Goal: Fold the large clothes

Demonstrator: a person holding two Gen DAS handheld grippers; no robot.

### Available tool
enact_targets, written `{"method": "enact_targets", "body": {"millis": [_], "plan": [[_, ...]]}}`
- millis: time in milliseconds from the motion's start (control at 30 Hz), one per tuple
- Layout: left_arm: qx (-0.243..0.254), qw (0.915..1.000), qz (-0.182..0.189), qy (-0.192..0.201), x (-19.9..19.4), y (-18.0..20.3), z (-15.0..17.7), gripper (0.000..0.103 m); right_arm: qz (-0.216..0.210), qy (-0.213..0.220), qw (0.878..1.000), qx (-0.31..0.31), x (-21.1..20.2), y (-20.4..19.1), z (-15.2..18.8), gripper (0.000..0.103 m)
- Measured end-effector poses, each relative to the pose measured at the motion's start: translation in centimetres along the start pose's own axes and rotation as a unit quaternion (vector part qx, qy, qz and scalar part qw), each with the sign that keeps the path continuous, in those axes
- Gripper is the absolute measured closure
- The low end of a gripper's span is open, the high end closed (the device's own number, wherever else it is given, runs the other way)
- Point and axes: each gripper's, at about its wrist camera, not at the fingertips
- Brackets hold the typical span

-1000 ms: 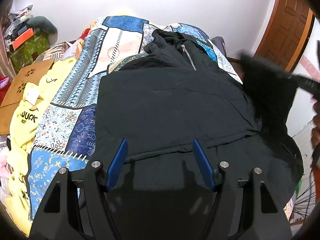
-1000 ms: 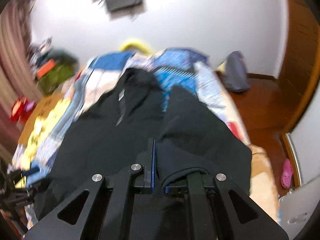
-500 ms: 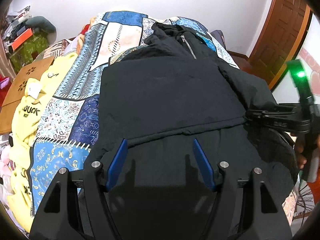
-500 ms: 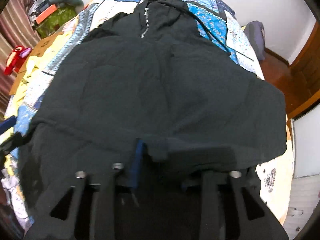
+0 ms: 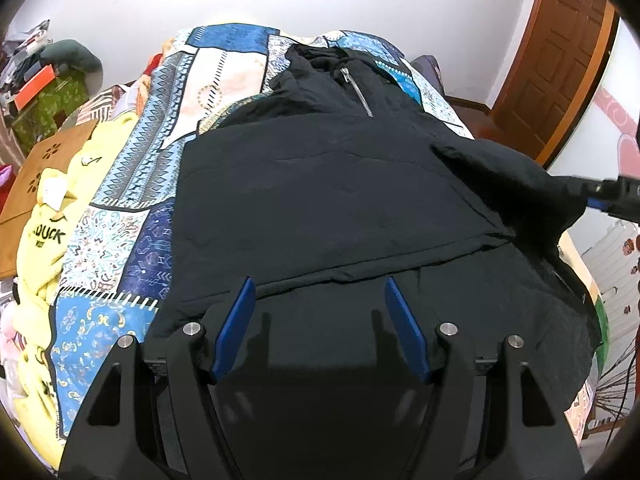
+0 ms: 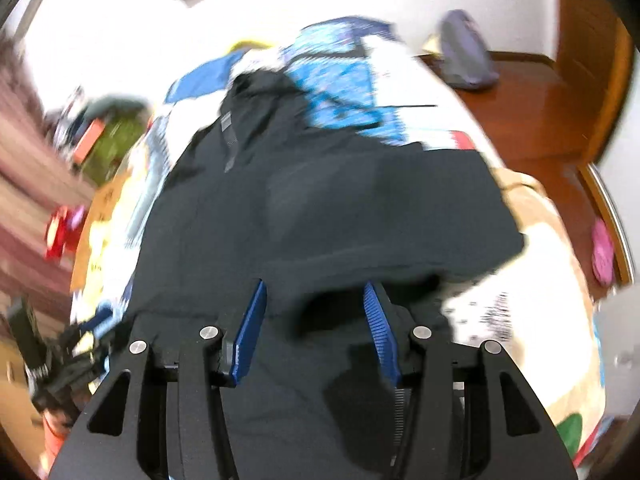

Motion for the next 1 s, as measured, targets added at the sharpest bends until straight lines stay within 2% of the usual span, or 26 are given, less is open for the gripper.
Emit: {"method": "enact_targets", "body": {"millis": [67,100,200,367,467,667,767,867,1000], "plan": [[0.005,1.0,-0.001,-0.004,0.3,0.3,0.1,0.037,-0.009,0.017,0.999,0.029,-0.6,1.6,-0.1,0.037],[0.008,1.0,-0.001,-0.006,0.5,0.5,0.1,0.037,-0.01,0.027,0.999,0.043,-0.9,2.5,-0.1,0.036],[0.012,0.9999,0.0,-0.009,0.9,1.0,0.2,0.037,-0.008,0.034,0.997,0.072,-0.9,4.5,-0.4,0.035],[0.014,0.9998,0.002,-0.013,1.3,1.2,0.3,0.037,-0.052,0.031,0.989,0.136,-0.7,6.9,-0.5,0.035],[0.015,0.9997,-0.002,-0.017,1.7,1.2,0.2,0.037,-0.054,0.049,0.99,0.12,-2.4,6.3,-0.4,0.035],[0.014,0.9998,-0.005,-0.016,2.2,1.4,0.0,0.037,-0.022,0.089,0.992,0.088,-5.3,6.2,-1.0,0.035],[0.01,0.9998,0.003,-0.014,2.2,1.8,0.0,0.037,-0.003,0.075,0.991,0.108,-3.7,8.1,-1.4,0.035],[0.014,0.9997,0.012,-0.014,2.1,2.4,-0.1,0.037,0.009,0.036,0.988,0.147,-0.2,10.5,-1.4,0.035],[0.025,0.9995,0.016,-0.008,1.7,3.1,-0.2,0.037,-0.016,-0.019,0.976,0.217,5.0,13.7,-1.0,0.035]]}}
Point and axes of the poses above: each gripper's, at about its wrist camera, not at the fingertips, and x roughly the way its jaws point, y to its right, z to its underside, and after that the axes turned 3 degrees about -z, right-handed
